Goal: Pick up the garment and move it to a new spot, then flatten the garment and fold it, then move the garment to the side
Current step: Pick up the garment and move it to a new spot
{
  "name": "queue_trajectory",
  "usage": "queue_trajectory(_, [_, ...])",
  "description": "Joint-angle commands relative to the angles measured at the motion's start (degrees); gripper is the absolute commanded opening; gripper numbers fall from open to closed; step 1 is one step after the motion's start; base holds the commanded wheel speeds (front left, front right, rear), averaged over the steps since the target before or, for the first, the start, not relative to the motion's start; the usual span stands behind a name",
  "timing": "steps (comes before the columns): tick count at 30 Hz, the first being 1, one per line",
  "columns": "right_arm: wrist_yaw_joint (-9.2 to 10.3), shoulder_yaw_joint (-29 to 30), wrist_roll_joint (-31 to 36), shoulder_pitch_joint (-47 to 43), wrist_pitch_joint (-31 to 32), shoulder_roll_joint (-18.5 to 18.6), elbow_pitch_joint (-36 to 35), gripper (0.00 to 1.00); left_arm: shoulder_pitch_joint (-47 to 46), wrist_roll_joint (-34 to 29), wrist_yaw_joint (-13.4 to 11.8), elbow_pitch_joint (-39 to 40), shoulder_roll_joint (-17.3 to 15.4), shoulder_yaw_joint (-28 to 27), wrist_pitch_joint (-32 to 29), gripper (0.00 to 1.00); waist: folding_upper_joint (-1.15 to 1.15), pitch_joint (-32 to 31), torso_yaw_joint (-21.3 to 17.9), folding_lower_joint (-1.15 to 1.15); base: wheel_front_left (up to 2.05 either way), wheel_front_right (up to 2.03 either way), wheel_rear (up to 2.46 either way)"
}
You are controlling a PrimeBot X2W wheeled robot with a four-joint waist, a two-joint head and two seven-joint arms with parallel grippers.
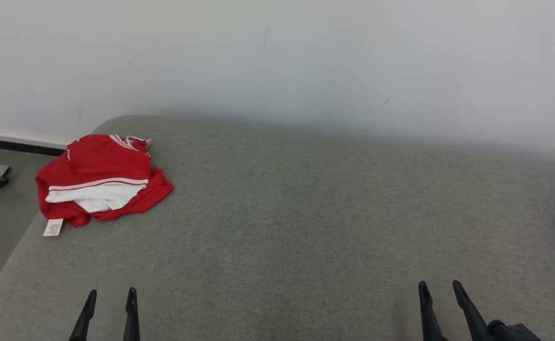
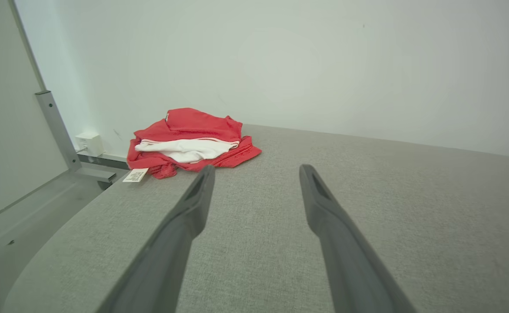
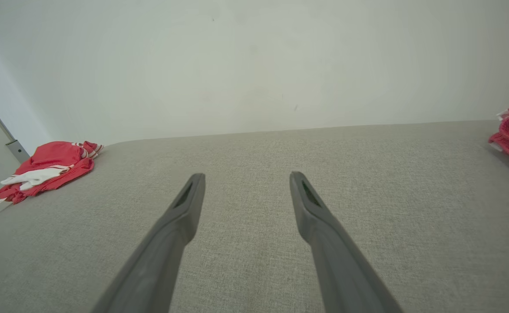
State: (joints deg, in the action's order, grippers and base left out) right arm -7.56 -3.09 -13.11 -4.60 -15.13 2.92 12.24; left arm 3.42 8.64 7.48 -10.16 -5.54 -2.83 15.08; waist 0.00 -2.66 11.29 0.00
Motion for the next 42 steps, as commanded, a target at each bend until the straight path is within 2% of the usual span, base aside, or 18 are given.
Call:
queue_trajectory(1, [0.16,0.0,-0.3,0.4,0.0,-0.1,0.2,1.0,-0.3,-0.2,-0.3,-0.1,-0.2,-0.4,0.1,1.0,0.0,0.3,4.8,0.0,0.0,0.0,0.0])
queue_trajectory(11, [0.16,-0.5,-0.2,1.1,0.0,-0.1,0.7,1.0,-0.4,0.4,-0.5,-0.6,-1.0,-2.1,0.1,1.0,0.0,1.1,13.9,0.0,0.0,0.0,0.0])
queue_trajectory(19, [0.16,-1.8,-0.8,2.4,0.0,-0.1,1.3,1.0,0.4,0.7,-0.9,-0.3,-1.3,-3.9,0.1,1.0,0.0,1.4,17.4,0.0,0.0,0.0,0.0])
queue_trajectory(35, [0.16,-1.7,0.4,3.1,0.0,0.0,2.4,1.0,0.3,0.5,-1.3,0.1,-1.0,-4.9,0.1,1.0,0.0,1.8,17.4,0.0,0.0,0.0,0.0])
queue_trajectory(42, [0.16,0.3,3.4,5.0,0.0,0.0,1.0,1.0,-7.6,1.8,-0.6,-2.5,-4.3,-4.3,0.1,1.0,0.0,6.0,12.5,0.0,0.0,0.0,0.0])
